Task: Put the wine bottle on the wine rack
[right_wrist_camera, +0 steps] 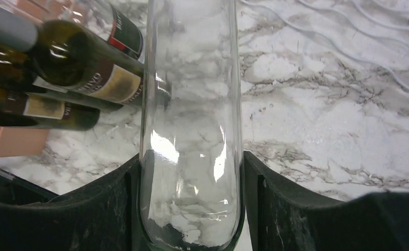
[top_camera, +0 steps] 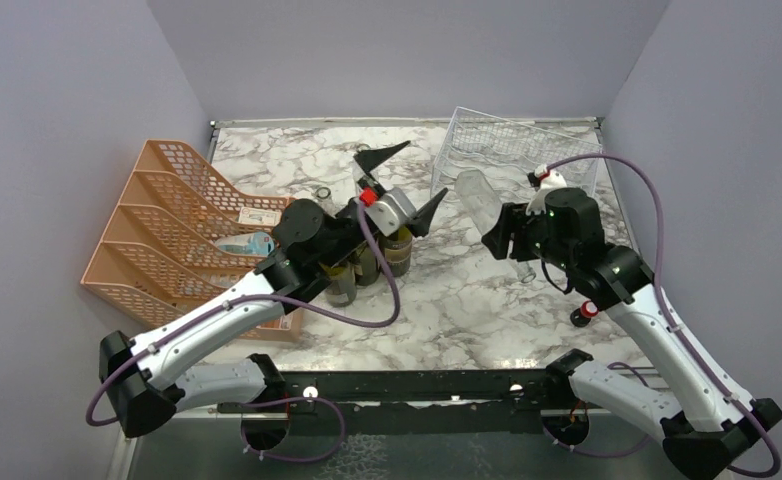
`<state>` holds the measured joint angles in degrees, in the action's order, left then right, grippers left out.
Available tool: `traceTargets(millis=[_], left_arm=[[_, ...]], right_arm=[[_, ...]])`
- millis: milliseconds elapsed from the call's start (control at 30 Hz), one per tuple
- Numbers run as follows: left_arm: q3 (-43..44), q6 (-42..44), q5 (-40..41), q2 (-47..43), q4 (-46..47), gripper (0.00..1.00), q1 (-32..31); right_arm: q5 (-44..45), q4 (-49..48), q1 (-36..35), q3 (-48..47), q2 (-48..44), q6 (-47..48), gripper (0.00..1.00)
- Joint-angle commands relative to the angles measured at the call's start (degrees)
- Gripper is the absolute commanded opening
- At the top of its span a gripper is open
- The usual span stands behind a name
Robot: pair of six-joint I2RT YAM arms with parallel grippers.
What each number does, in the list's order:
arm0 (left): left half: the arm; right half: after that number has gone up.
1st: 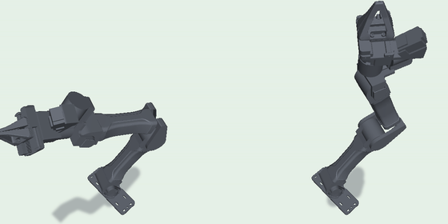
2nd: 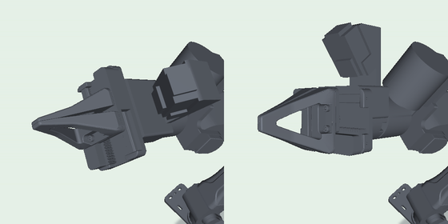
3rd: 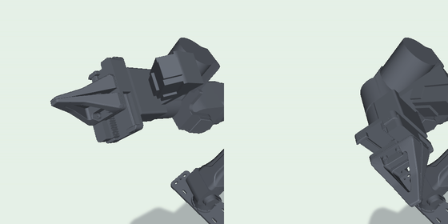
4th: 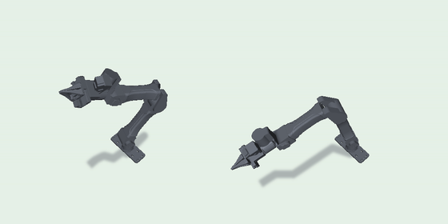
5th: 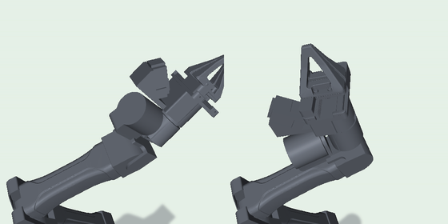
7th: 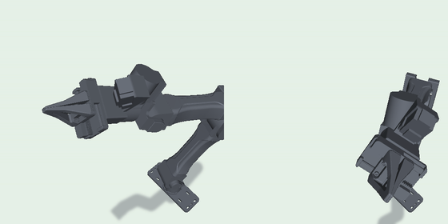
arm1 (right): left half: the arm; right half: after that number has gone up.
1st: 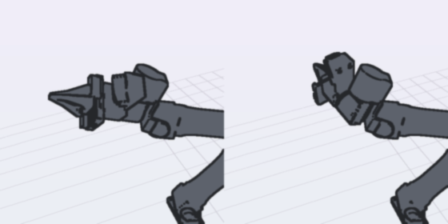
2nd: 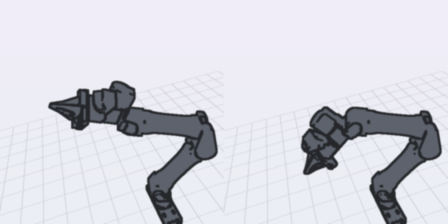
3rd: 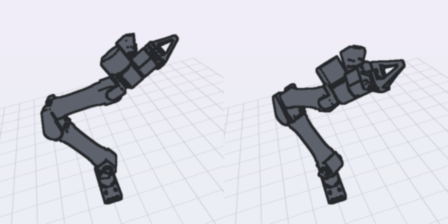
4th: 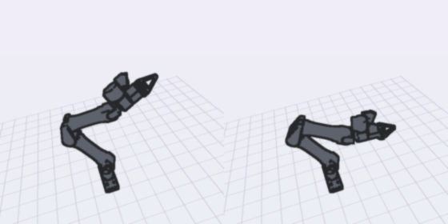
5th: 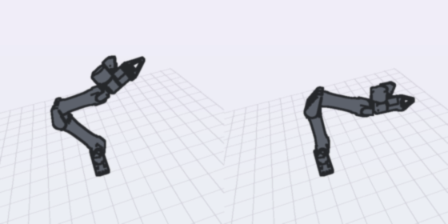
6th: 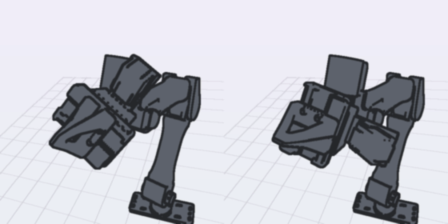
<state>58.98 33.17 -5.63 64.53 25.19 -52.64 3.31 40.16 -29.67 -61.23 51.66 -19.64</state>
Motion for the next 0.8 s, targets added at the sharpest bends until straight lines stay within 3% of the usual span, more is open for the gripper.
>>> traceTargets(millis=[0,133,400,767], left_arm=[[-1.5,-28.1,10.4,-6.3,-0.9,0.99,-0.2],[-2.0,-33.4,6.8,-10.8,-8.6,0.99,-0.2],[-2.8,-39.4,12.2,-18.0,-19.5,0.99,-0.2],[-3.7,-37.7,16.4,-24.1,-25.3,0.99,-0.2]], right_arm=[[-3.0,-9.1,-0.2,3.9,-0.5,0.2,0.01],[-5.2,-13.3,-0.2,9.5,0.2,-0.3,0.01],[-7.2,-28.6,-0.2,19.9,3.8,-4.5,0.01],[3.4,-48.7,-0.2,26.7,13.7,-10.6,0.01]])
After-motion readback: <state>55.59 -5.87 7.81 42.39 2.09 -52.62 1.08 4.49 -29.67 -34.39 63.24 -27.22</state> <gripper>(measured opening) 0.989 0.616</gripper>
